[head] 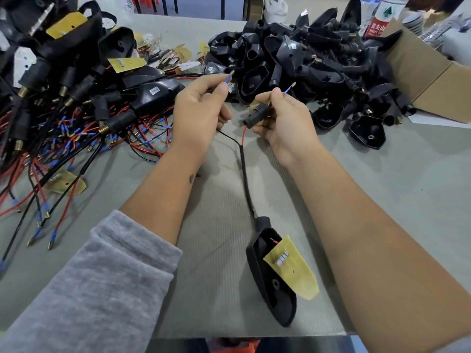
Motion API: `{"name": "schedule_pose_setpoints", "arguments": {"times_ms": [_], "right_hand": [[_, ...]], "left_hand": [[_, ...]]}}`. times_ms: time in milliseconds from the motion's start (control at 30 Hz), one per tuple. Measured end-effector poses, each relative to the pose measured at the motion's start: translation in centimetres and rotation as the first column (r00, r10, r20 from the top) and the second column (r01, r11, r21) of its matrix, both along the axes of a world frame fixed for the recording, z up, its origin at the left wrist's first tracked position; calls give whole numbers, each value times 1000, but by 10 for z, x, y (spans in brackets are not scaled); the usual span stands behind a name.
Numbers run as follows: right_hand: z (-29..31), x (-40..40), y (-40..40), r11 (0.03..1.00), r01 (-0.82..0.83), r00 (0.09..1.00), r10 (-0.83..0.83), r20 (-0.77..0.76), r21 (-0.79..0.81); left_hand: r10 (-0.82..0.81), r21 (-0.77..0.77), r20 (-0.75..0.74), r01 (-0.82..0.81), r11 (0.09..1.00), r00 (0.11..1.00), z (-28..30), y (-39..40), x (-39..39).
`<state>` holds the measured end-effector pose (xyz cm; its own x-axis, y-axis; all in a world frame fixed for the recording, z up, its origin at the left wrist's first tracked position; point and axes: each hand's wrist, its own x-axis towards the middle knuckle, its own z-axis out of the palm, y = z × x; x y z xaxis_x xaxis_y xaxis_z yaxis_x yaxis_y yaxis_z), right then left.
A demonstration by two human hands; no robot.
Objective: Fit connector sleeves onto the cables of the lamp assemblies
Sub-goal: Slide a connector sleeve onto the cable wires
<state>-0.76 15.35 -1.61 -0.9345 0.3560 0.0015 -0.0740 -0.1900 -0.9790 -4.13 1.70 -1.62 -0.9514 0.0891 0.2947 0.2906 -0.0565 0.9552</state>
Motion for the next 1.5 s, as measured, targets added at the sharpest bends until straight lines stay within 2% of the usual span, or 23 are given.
{"name": "schedule_pose_setpoints", "arguments": {"times_ms": [133, 333, 600, 900, 1333, 1500], "right_hand": [[0, 0, 3, 993, 111, 994, -111, -4, -41], [-3, -4, 5, 972, 236, 972, -236, 2, -14], [-3, -6, 7, 950, 310, 951, -310, -9, -42], [-2, -5, 9, 940, 313, 949, -316, -1, -139], [-2, -4, 8, 954, 270, 961, -276, -34, -128], [-1, -3, 6, 978, 206, 976, -207, -64, -19]], "left_hand": [[-2, -99, 13, 3, 995, 1000, -1, 0, -1], [-111, -302, -4, 104, 947, 994, -1, 6, 5], [-171, -295, -35, 154, 943, 985, -1, 3, 7], [-228, -296, -22, 211, 932, 973, -5, 3, 7], [-240, -293, -34, 220, 931, 970, -5, 4, 6], [-180, -283, -53, 158, 946, 982, -7, 3, 3]]}}
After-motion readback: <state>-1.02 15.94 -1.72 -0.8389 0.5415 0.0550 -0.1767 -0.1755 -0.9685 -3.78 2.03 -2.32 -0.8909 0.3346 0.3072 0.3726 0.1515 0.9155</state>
